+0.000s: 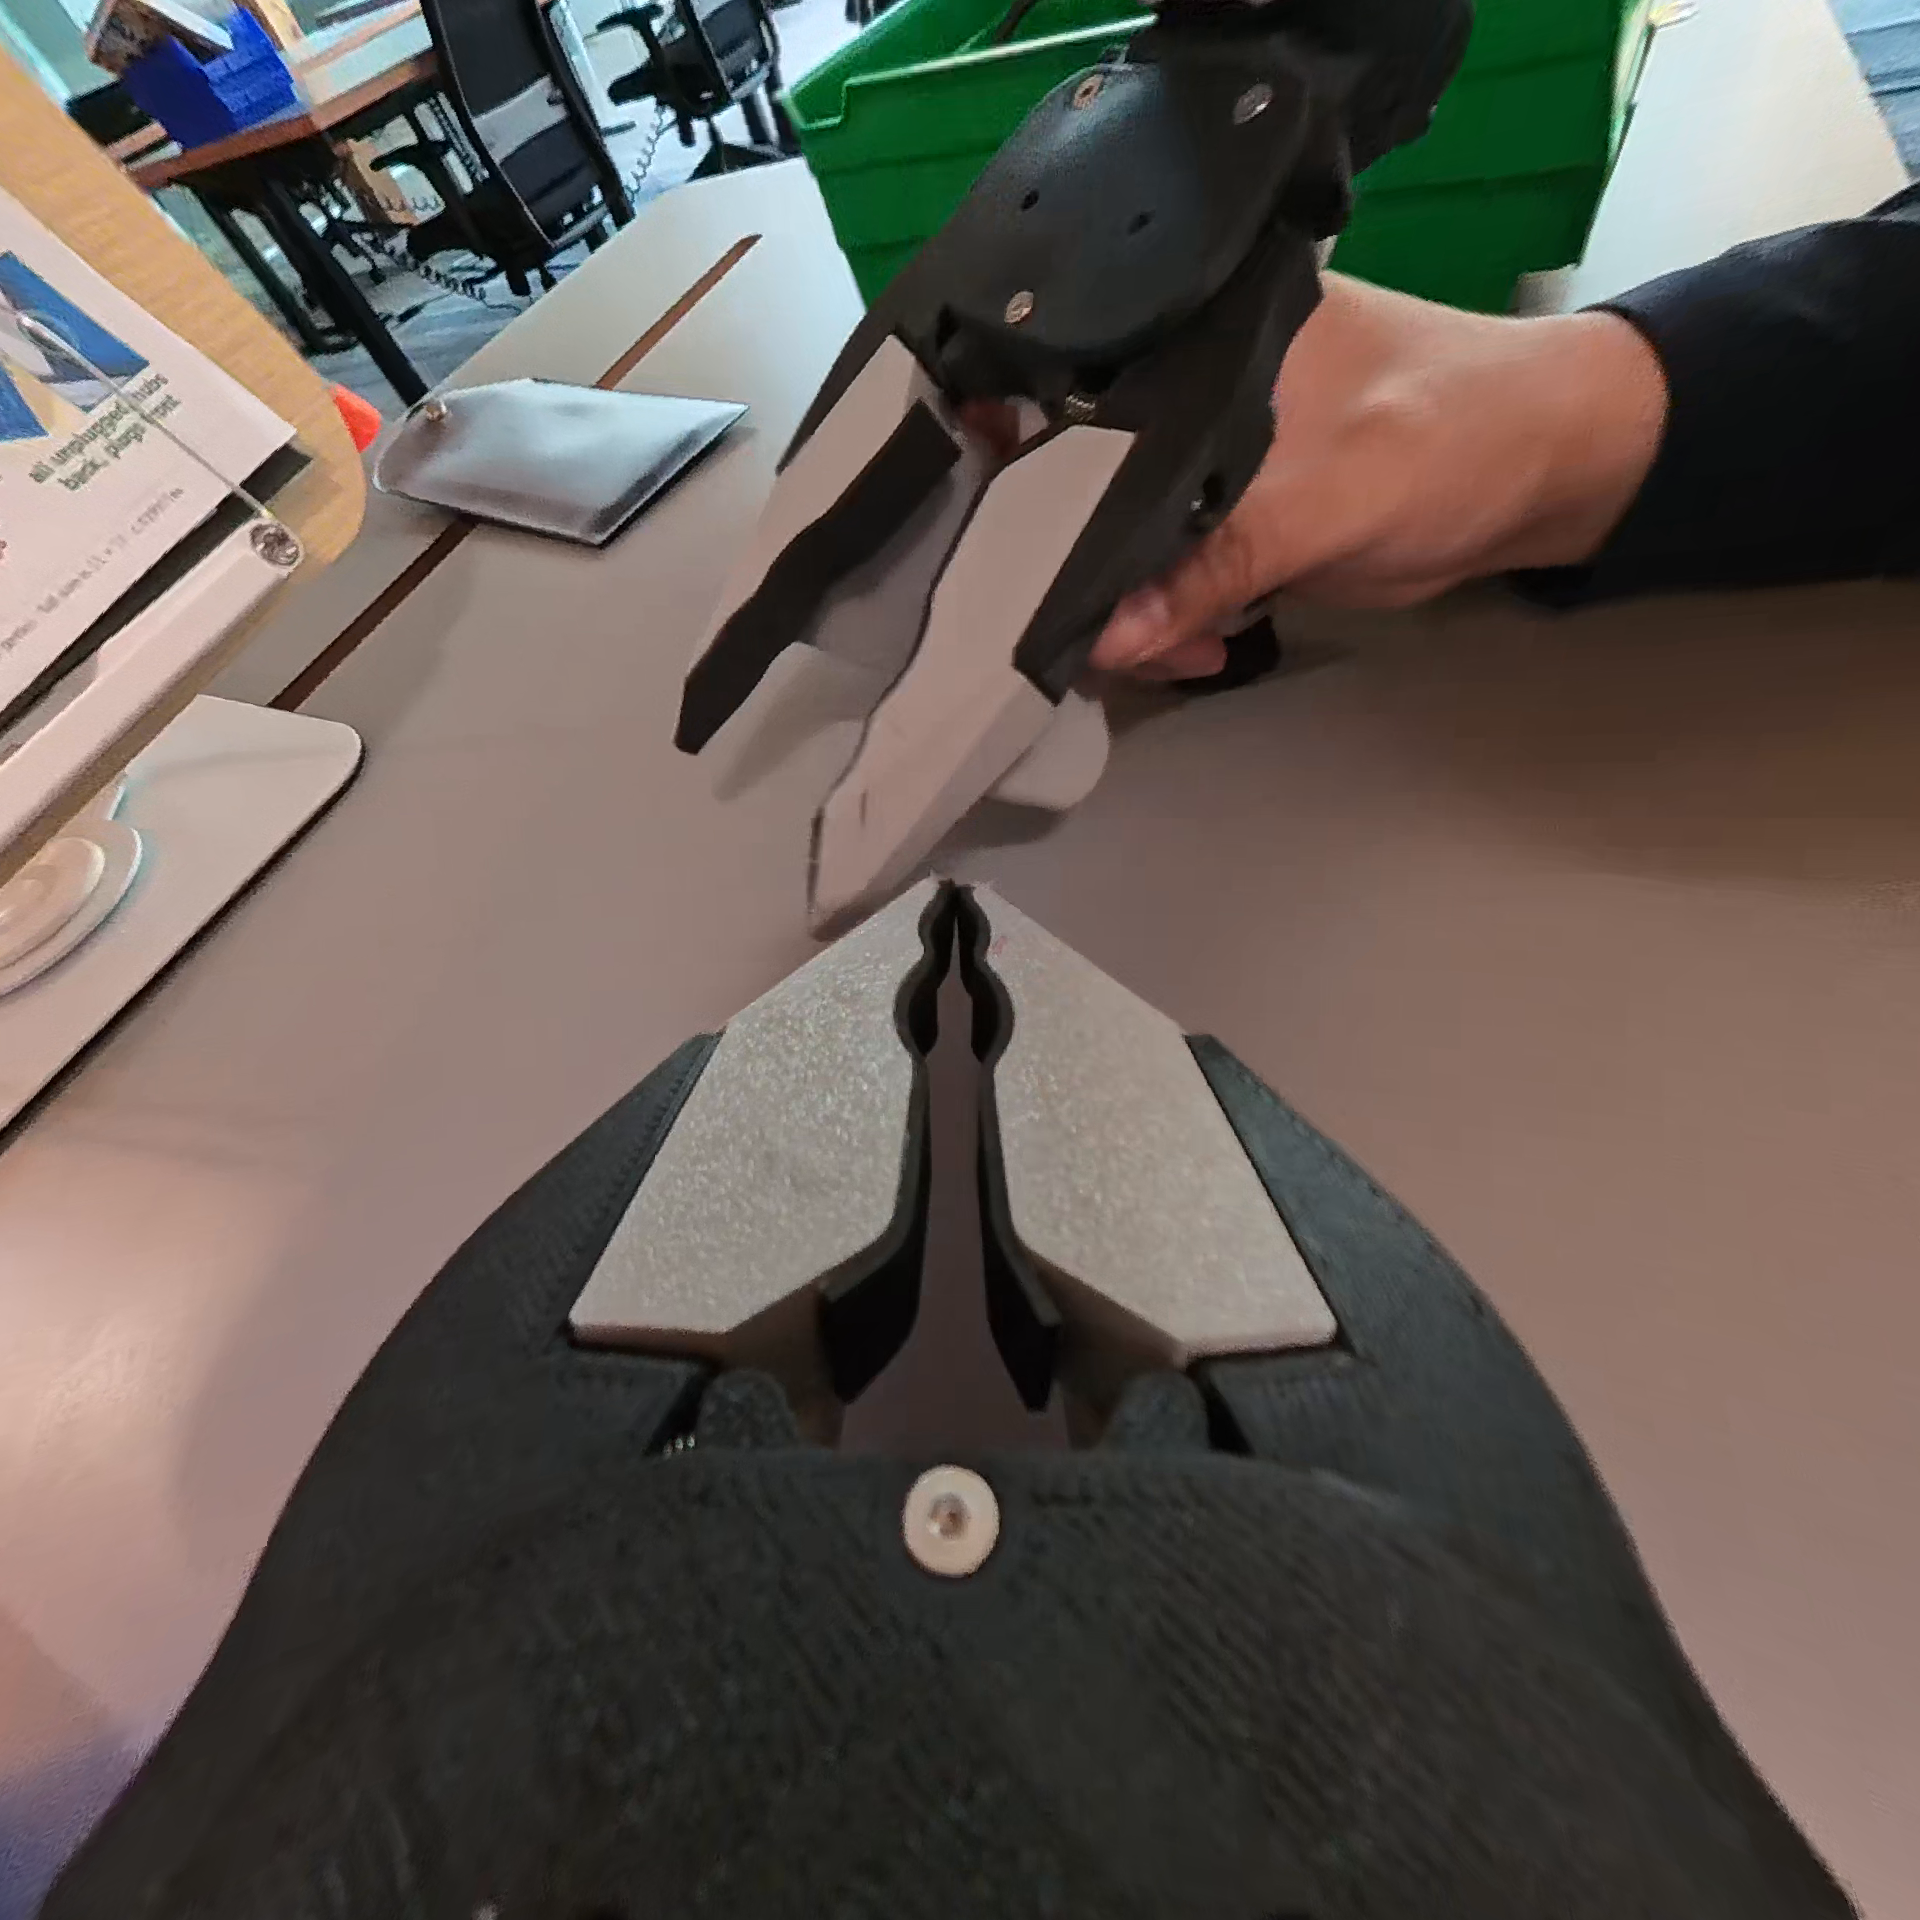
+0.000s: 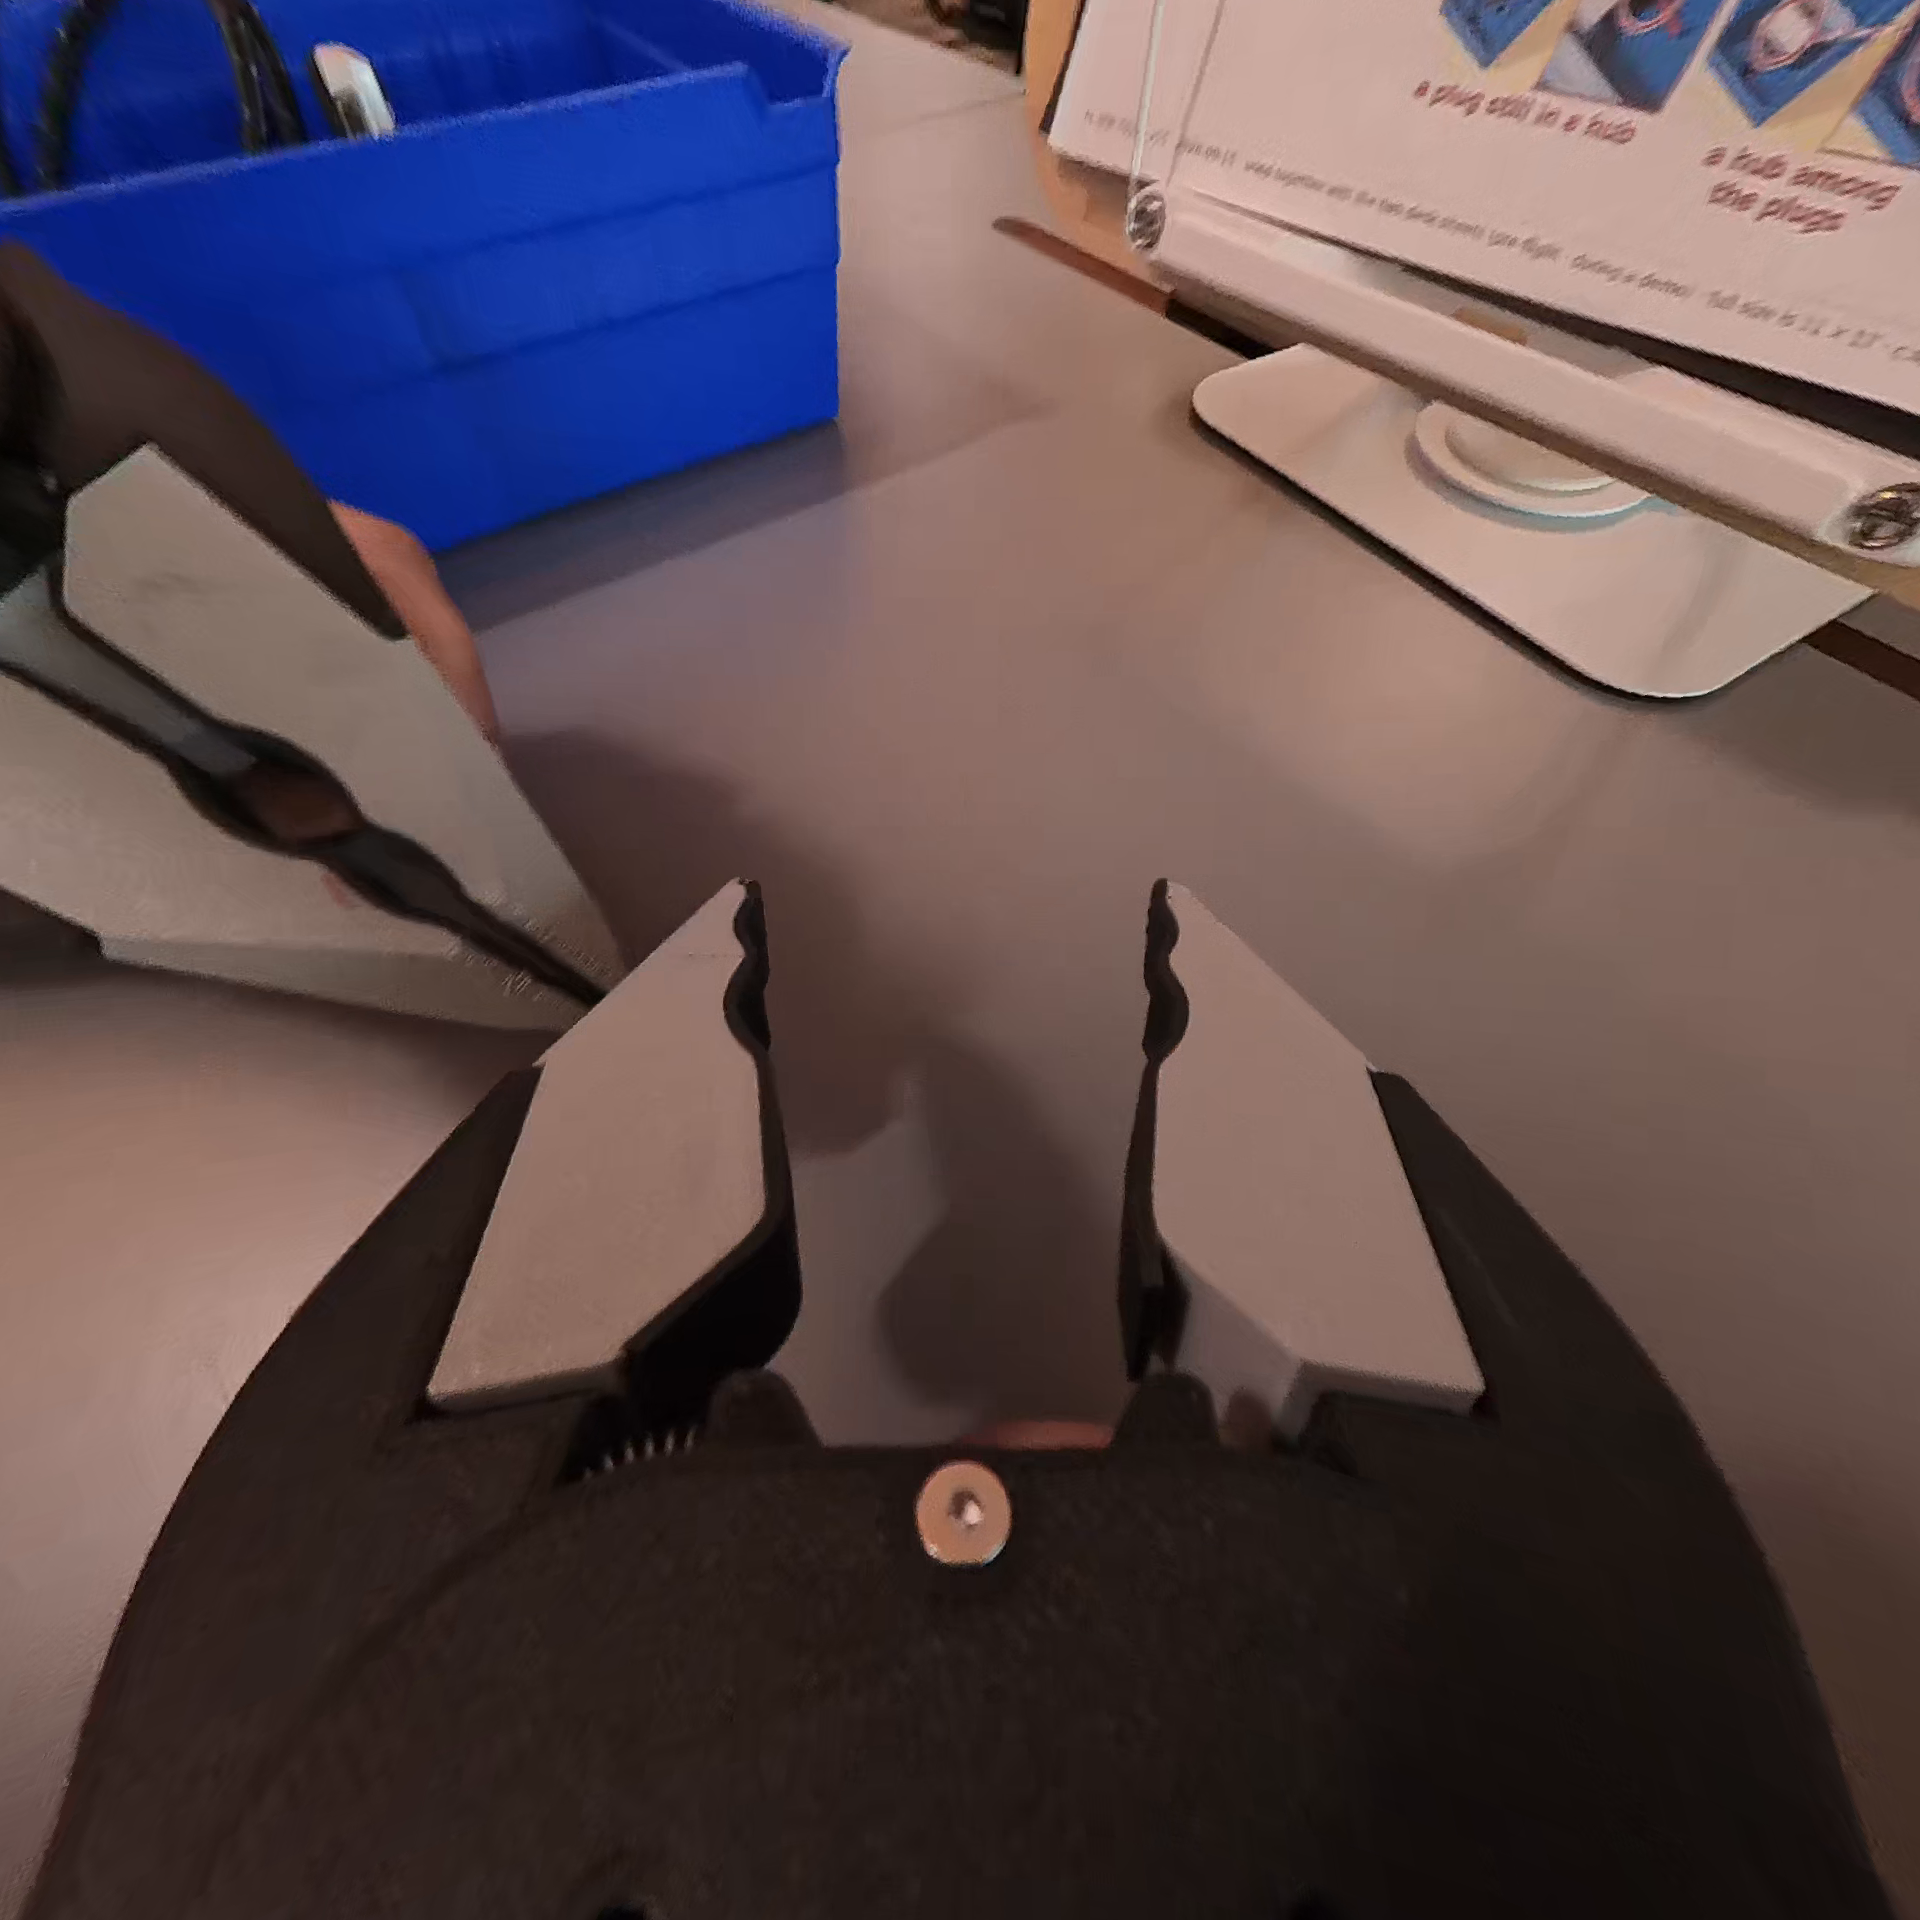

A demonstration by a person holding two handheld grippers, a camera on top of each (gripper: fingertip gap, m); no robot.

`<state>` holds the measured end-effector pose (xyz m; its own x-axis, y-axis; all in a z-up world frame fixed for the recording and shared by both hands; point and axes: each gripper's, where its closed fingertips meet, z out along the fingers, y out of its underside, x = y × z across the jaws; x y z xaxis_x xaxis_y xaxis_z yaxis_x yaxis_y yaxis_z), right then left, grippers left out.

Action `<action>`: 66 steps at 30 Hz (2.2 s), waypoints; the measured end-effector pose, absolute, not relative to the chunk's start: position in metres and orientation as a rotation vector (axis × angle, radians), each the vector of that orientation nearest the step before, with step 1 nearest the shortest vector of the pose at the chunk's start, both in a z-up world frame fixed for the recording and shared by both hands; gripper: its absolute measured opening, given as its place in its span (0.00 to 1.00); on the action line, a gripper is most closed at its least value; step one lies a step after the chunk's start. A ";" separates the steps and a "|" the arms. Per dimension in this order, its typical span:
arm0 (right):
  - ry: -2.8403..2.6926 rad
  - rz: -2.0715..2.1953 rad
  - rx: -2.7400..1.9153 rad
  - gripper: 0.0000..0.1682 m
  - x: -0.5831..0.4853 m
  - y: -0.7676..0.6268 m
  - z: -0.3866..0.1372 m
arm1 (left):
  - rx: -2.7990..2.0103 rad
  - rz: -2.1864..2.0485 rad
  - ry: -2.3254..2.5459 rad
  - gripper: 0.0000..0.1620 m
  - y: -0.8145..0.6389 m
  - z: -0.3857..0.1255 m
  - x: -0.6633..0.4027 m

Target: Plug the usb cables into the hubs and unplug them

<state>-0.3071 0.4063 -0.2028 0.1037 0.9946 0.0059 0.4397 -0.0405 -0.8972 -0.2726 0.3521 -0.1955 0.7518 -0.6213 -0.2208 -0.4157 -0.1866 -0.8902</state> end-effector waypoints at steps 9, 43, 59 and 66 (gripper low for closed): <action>-1.387 1.004 -1.686 0.42 -0.298 0.414 -0.203 | -1.691 -0.394 0.676 0.20 0.315 -0.158 -0.255; -1.494 0.944 -1.702 0.37 -0.302 0.406 -0.216 | -2.818 0.158 1.140 0.15 0.254 -0.168 -0.581; -1.507 0.935 -1.693 0.36 -0.302 0.404 -0.217 | -2.699 0.163 1.129 0.18 0.275 -0.183 -0.564; -1.518 0.933 -1.691 0.35 -0.303 0.402 -0.217 | -2.574 0.364 1.151 0.12 0.283 -0.148 -0.573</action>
